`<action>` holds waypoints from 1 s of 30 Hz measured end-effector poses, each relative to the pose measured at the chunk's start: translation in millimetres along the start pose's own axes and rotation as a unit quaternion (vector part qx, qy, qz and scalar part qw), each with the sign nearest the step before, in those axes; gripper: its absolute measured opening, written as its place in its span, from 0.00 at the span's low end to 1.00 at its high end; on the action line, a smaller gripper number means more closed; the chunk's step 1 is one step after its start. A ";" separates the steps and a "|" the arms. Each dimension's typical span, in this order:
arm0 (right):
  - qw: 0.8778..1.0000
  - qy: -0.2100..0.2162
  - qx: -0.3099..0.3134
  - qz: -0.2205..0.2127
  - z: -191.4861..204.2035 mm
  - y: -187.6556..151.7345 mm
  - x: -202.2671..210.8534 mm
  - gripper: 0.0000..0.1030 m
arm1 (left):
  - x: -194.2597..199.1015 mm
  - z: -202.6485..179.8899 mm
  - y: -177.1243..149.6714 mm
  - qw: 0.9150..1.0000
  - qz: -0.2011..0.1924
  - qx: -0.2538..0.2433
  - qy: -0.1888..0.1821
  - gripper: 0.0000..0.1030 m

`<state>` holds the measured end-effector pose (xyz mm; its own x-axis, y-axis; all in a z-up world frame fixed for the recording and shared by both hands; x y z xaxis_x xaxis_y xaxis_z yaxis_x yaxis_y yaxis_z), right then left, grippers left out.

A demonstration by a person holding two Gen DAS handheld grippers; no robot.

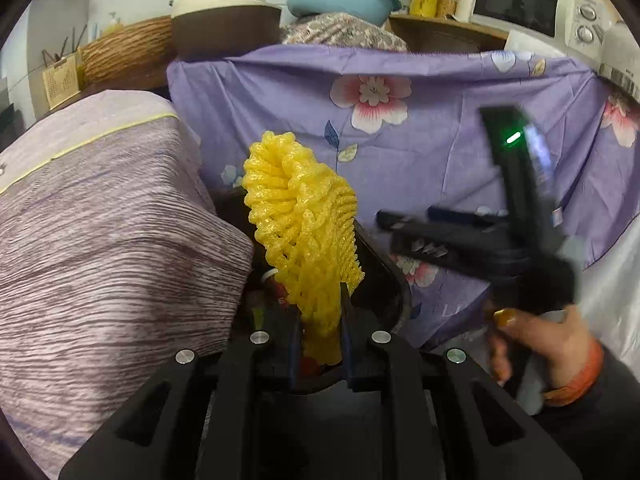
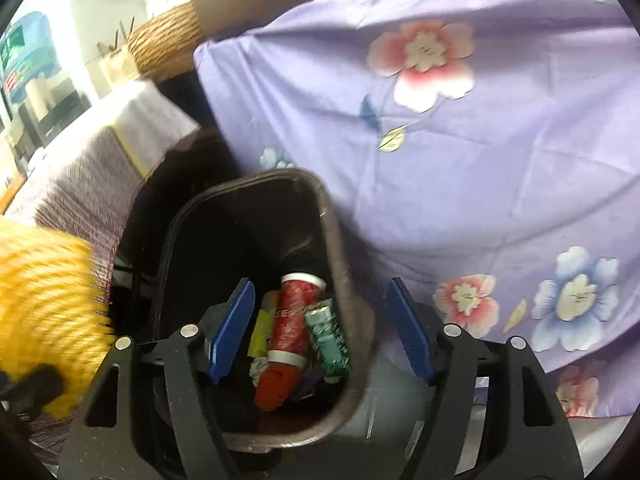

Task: Collect trash
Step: 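Open the right tool then the left tool to drop carton and net into the bin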

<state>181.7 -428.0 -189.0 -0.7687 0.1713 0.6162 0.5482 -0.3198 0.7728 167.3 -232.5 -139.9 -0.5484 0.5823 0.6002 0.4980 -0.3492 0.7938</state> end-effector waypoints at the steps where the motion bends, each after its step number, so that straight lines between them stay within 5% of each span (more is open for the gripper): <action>1: 1.000 -0.004 -0.003 -0.004 -4.3 2.0 6.1 0.68 | -2.9 -1.6 -1.2 1.000 0.003 -0.003 0.000 0.16; 19: 0.998 -0.024 -0.048 -0.032 -37.0 5.4 51.0 0.75 | -73.8 -14.8 -19.9 0.997 0.073 -0.026 -0.006 0.18; 27: 0.997 -0.028 -0.068 -0.038 -47.6 9.2 57.3 0.80 | -69.5 -19.8 -19.3 0.998 0.054 -0.026 -0.008 0.76; 30: 0.997 -0.026 -0.071 -0.034 -48.4 9.4 56.8 0.80 | -61.2 -24.1 -17.4 0.999 0.042 -0.029 -0.016 0.86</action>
<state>127.3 -466.4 -154.1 -0.7829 0.2440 0.5723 0.4395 -0.4340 0.7864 176.0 -279.8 -188.0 -0.4843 0.5720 0.6620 0.5005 -0.4395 0.7459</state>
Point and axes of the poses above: each gripper's, at about its wrist camera, not at the fingertips, and x roughly against the way its jaws point, z to its left, y to its top, the point moved 2 cm from there along -x, roughly the way its jaws point, and after that the axes turned 9 degrees about -z, right-handed, at the moved point
